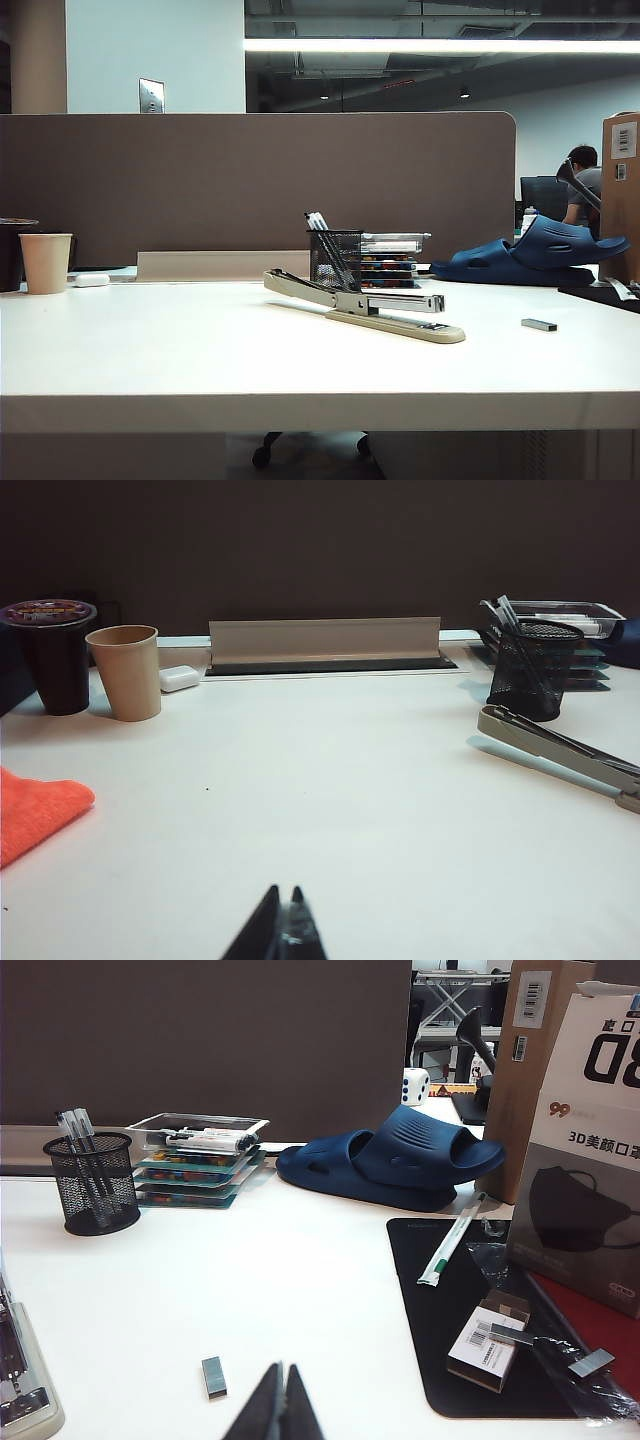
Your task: Pick up a set of staples and put them into the open stapler.
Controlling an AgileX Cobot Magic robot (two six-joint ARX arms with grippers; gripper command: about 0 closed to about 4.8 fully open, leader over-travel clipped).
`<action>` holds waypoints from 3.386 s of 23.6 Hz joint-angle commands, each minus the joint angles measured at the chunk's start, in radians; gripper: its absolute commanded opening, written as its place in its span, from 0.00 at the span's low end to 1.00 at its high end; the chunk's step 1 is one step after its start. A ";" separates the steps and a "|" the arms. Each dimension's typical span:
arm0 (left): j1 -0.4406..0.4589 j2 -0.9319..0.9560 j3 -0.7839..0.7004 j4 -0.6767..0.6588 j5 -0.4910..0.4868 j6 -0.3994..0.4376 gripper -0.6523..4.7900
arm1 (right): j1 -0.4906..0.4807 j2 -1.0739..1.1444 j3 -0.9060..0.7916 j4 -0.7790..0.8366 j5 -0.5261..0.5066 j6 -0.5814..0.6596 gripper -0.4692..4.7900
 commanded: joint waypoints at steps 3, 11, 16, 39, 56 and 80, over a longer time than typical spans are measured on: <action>0.002 0.001 0.005 0.017 0.001 0.000 0.11 | 0.001 -0.006 -0.005 0.014 0.003 -0.003 0.07; 0.002 0.001 0.005 0.017 0.002 0.000 0.11 | 0.001 -0.005 -0.005 0.014 0.003 -0.003 0.07; 0.002 0.001 0.005 0.017 0.002 0.000 0.11 | 0.001 -0.005 -0.005 0.014 0.003 -0.003 0.07; 0.001 0.001 0.013 0.086 0.500 -0.069 0.11 | 0.002 -0.003 0.216 -0.211 -0.001 0.122 0.07; 0.001 0.003 0.110 -0.124 0.548 -0.082 0.11 | 0.002 0.385 0.519 -0.459 -0.206 0.122 0.07; 0.001 0.003 0.110 -0.177 0.565 0.053 0.11 | 0.091 1.444 1.069 -0.557 -0.252 -0.055 0.42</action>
